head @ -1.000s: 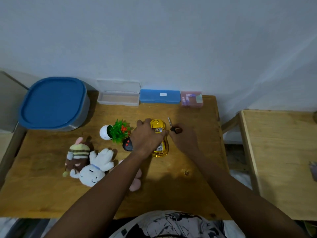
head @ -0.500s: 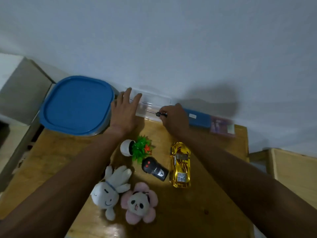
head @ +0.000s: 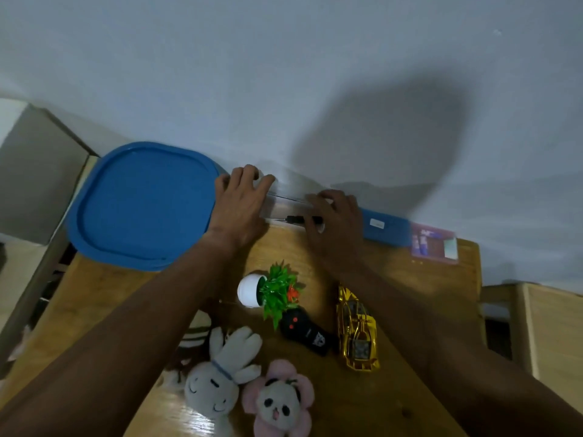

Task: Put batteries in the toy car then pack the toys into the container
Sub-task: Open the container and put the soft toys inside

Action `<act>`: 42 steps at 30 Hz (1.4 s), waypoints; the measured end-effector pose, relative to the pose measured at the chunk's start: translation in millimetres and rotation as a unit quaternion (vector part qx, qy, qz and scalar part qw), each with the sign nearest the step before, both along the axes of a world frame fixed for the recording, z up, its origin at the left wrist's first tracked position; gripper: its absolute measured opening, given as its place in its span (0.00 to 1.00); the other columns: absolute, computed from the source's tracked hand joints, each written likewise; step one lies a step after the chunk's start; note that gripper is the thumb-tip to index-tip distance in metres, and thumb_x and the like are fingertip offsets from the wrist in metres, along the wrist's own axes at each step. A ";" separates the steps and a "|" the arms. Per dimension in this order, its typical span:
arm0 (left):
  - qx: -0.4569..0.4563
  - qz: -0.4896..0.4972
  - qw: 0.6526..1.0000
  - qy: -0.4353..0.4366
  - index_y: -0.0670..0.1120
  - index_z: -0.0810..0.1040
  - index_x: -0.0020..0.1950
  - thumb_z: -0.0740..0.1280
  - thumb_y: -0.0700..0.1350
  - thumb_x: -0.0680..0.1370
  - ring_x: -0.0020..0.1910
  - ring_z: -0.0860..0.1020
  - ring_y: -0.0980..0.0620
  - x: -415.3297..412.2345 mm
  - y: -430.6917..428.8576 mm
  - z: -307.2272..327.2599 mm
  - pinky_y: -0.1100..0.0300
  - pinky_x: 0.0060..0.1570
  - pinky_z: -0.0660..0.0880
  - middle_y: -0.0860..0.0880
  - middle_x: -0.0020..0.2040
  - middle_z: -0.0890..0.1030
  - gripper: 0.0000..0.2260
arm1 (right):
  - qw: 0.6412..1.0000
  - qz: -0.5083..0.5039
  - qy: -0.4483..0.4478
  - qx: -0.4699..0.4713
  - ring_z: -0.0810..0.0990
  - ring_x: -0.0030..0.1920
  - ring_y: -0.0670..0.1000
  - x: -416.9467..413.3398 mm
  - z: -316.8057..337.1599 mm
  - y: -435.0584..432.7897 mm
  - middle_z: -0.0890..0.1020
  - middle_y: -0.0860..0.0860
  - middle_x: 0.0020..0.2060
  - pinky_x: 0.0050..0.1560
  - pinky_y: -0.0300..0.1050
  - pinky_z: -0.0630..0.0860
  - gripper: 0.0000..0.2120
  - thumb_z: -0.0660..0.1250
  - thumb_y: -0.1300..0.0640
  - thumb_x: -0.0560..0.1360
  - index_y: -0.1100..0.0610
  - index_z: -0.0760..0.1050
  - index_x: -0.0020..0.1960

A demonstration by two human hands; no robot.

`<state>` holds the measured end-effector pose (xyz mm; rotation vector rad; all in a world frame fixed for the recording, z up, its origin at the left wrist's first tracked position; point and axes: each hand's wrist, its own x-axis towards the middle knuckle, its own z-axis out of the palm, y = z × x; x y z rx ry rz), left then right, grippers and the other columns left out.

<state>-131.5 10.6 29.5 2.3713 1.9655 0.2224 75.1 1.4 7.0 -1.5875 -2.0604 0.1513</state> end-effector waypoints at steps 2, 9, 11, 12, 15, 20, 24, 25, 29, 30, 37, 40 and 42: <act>0.000 0.000 1.000 0.000 0.49 0.72 0.66 0.77 0.47 0.63 0.58 0.69 0.42 1.4 -3.6 1.9 0.46 0.55 0.64 0.43 0.58 0.71 0.32 | 0.998 -0.009 -0.047 -0.050 0.71 0.59 0.55 4.4 5.7 -4.1 0.76 0.52 0.60 0.55 0.51 0.69 0.21 0.68 0.48 0.73 0.51 0.75 0.65; -0.062 -0.012 0.998 0.013 0.43 0.80 0.61 0.70 0.45 0.73 0.58 0.75 0.39 5.8 -24.5 2.3 0.46 0.54 0.73 0.42 0.61 0.77 0.17 | 0.976 0.040 -0.164 -0.136 0.73 0.59 0.57 11.5 2.1 -12.1 0.79 0.50 0.60 0.55 0.55 0.68 0.19 0.55 0.46 0.76 0.47 0.79 0.59; -0.071 -0.025 0.997 0.026 0.43 0.82 0.58 0.69 0.43 0.74 0.57 0.77 0.39 6.8 -22.9 5.0 0.46 0.52 0.77 0.42 0.60 0.79 0.13 | 0.973 0.028 -0.185 -0.132 0.73 0.59 0.57 10.5 1.8 -11.0 0.79 0.50 0.59 0.54 0.54 0.67 0.16 0.58 0.47 0.76 0.46 0.79 0.59; -0.073 -0.028 0.996 0.030 0.43 0.83 0.56 0.68 0.42 0.75 0.56 0.77 0.40 6.9 -21.1 6.6 0.47 0.51 0.77 0.43 0.59 0.80 0.11 | 0.972 0.025 -0.189 -0.135 0.73 0.59 0.57 9.8 1.6 -10.3 0.79 0.50 0.60 0.54 0.54 0.67 0.16 0.57 0.47 0.77 0.46 0.79 0.59; -0.072 -0.029 0.996 0.033 0.44 0.85 0.53 0.68 0.41 0.76 0.52 0.79 0.41 6.3 -14.2 7.1 0.48 0.48 0.79 0.45 0.54 0.82 0.09 | 0.973 0.012 -0.184 -0.139 0.74 0.58 0.58 6.2 0.8 -7.3 0.80 0.49 0.60 0.54 0.55 0.68 0.21 0.52 0.46 0.76 0.44 0.80 0.59; -0.070 -0.036 0.997 0.015 0.46 0.85 0.51 0.67 0.44 0.77 0.51 0.78 0.41 2.7 -5.9 1.2 0.50 0.45 0.79 0.46 0.51 0.83 0.08 | 0.975 -0.007 -0.186 -0.124 0.74 0.58 0.58 4.1 -7.9 -2.3 0.80 0.50 0.59 0.53 0.54 0.68 0.12 0.65 0.49 0.76 0.45 0.82 0.58; -0.074 -0.019 0.997 -0.009 0.44 0.86 0.48 0.68 0.44 0.77 0.48 0.79 0.42 3.3 1.9 -1.9 0.48 0.43 0.80 0.45 0.49 0.83 0.07 | 0.978 -0.023 -0.169 -0.121 0.73 0.58 0.59 0.7 -9.9 4.3 0.80 0.51 0.58 0.53 0.54 0.67 0.10 0.67 0.50 0.76 0.47 0.83 0.55; -0.072 -0.019 0.997 -0.012 0.44 0.86 0.48 0.68 0.44 0.76 0.48 0.79 0.42 3.6 3.3 -2.6 0.48 0.43 0.80 0.45 0.49 0.83 0.07 | 0.977 -0.022 -0.174 -0.123 0.73 0.58 0.59 -0.3 -9.9 5.6 0.80 0.51 0.58 0.53 0.54 0.67 0.10 0.67 0.50 0.76 0.47 0.83 0.55; -0.074 -0.024 0.997 -0.016 0.43 0.86 0.46 0.69 0.42 0.76 0.46 0.81 0.42 2.8 4.2 -3.1 0.49 0.42 0.81 0.44 0.48 0.83 0.06 | 0.971 -0.026 -0.183 -0.150 0.71 0.61 0.58 -1.9 -8.1 5.6 0.78 0.51 0.61 0.55 0.54 0.65 0.11 0.66 0.52 0.76 0.47 0.82 0.56; -0.077 -0.019 0.997 -0.017 0.43 0.85 0.47 0.69 0.42 0.76 0.46 0.81 0.42 2.1 4.0 -2.4 0.49 0.42 0.81 0.44 0.48 0.84 0.06 | 0.970 -0.029 -0.187 -0.154 0.70 0.61 0.57 -2.9 -6.5 5.8 0.77 0.50 0.62 0.55 0.53 0.65 0.12 0.65 0.54 0.76 0.46 0.82 0.57; -0.070 -0.040 0.996 -0.048 0.46 0.81 0.58 0.68 0.38 0.72 0.53 0.81 0.40 -7.5 -15.7 28.5 0.48 0.43 0.81 0.45 0.54 0.82 0.15 | 0.954 -0.032 -0.147 -0.261 0.64 0.67 0.60 -14.6 20.3 -7.7 0.71 0.52 0.68 0.65 0.58 0.60 0.23 0.62 0.54 0.73 0.49 0.73 0.68; -0.026 0.007 0.997 -0.069 0.46 0.82 0.52 0.70 0.38 0.70 0.50 0.80 0.43 -21.8 -35.0 42.5 0.51 0.38 0.79 0.49 0.49 0.82 0.12 | 0.946 -0.015 -0.054 -0.319 0.61 0.71 0.61 -18.3 35.8 -16.0 0.69 0.52 0.71 0.71 0.60 0.58 0.27 0.63 0.55 0.75 0.46 0.66 0.74; 0.008 0.038 0.995 -0.088 0.46 0.83 0.46 0.68 0.39 0.72 0.46 0.79 0.44 -34.6 -52.5 53.9 0.52 0.36 0.77 0.50 0.45 0.82 0.06 | 0.961 -0.020 0.016 -0.275 0.66 0.70 0.59 -29.0 47.7 -25.3 0.74 0.51 0.67 0.70 0.58 0.63 0.22 0.65 0.52 0.75 0.46 0.73 0.69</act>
